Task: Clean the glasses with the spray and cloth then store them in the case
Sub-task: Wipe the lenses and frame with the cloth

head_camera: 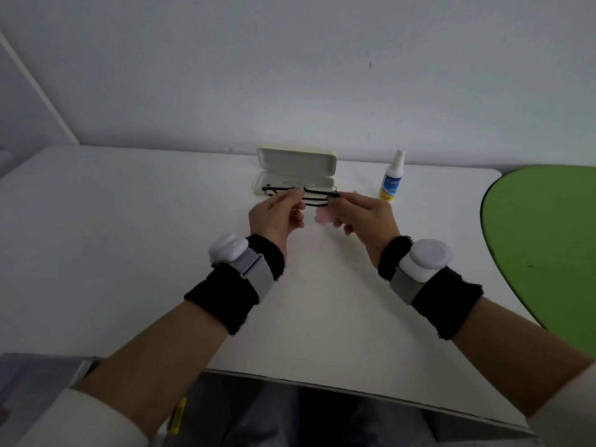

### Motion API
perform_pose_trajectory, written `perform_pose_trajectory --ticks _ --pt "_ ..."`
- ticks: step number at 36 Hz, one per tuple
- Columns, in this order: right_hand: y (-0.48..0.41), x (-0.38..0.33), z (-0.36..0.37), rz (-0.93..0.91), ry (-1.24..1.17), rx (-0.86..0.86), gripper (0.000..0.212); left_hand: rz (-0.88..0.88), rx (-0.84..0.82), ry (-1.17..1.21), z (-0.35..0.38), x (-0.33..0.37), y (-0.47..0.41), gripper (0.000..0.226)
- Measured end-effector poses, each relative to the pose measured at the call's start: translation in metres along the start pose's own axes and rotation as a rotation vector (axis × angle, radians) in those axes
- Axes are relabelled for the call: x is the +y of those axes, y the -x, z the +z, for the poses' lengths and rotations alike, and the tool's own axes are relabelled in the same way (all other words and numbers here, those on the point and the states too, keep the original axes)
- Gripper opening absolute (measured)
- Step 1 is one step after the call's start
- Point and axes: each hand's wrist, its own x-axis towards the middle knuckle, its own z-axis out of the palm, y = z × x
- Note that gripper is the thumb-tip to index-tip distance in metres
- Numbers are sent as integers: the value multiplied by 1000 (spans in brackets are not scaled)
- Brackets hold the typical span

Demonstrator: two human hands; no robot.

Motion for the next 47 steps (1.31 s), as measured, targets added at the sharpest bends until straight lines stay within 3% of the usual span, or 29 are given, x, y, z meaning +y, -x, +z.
perform_pose_trajectory --ticks 5,11,26,30,47 --pt "-2 -1 -2 124 -170 24 19 113 -104 -134 -5 -1 0 16" --pt "-2 -2 -1 163 -181 41 21 182 -71 -147 -7 -3 -1 12" --pt "-3 1 7 187 -147 159 18 131 -71 -73 -4 -2 -3 31" --pt "-8 1 7 174 -146 208 12 93 -84 -85 -7 -1 -2 29" --pt "-21 4 -1 161 -67 157 26 123 -17 -175 -19 0 -8 13"
